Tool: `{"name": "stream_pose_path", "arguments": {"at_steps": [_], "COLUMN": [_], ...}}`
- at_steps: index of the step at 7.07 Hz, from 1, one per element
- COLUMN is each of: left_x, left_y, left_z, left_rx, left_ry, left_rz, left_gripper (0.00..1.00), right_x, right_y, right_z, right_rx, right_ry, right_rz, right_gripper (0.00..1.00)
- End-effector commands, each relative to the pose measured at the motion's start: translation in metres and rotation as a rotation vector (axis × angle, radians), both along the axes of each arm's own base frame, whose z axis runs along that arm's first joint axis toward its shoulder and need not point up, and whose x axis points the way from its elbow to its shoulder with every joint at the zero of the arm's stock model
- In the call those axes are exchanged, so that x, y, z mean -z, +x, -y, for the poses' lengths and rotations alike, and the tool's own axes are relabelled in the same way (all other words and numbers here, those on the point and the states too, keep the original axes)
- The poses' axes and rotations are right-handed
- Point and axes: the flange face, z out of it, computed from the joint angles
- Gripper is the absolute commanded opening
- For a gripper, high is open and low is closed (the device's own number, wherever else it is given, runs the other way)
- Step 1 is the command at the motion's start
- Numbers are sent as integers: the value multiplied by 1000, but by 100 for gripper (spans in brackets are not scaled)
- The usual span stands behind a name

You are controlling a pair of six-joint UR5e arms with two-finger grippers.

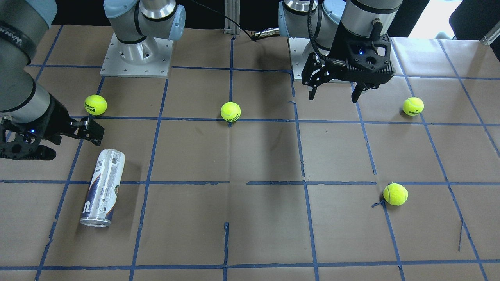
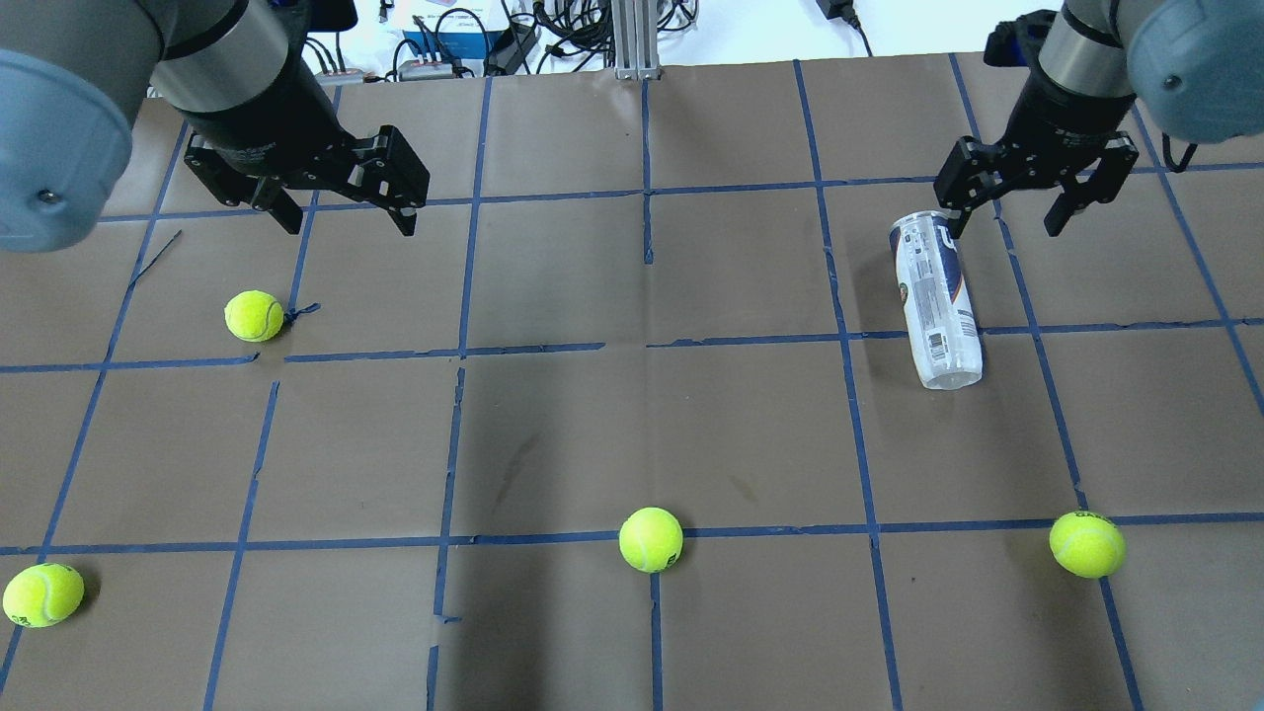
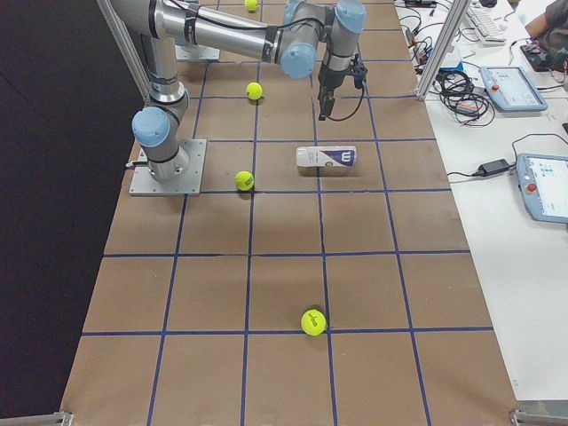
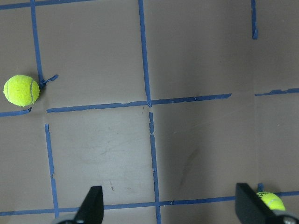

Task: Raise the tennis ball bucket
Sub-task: 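Move the right gripper down over the lying Wilson tennis ball can, then close the right gripper on the can's open end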

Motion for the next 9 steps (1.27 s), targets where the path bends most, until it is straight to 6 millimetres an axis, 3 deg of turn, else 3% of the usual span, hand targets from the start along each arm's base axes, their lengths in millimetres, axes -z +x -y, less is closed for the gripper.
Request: {"name": "stream_pose_path", "arguments": {"at_steps": [1,2,5,9], "left_x": [-1,-1,2,2], "left_y": [1,2,1,1], "left_z": [-1,3,7,7], "left_rx": [0,-3,-3,-1], "left_ry": [1,-2,-3,-3], "left_rz": [3,-4,-5,-5], "left_gripper": [100,100,100,100], "right_x": [55,81,135,160], "right_y": [-21,-22,-24,-9], "right_z": [12,21,41,56], "right_rx": [-15,-14,-9,1], "right_ry": [-3,-3,21,-19], "right_rz": [14,17,27,100], "right_gripper": [100,100,100,100]}}
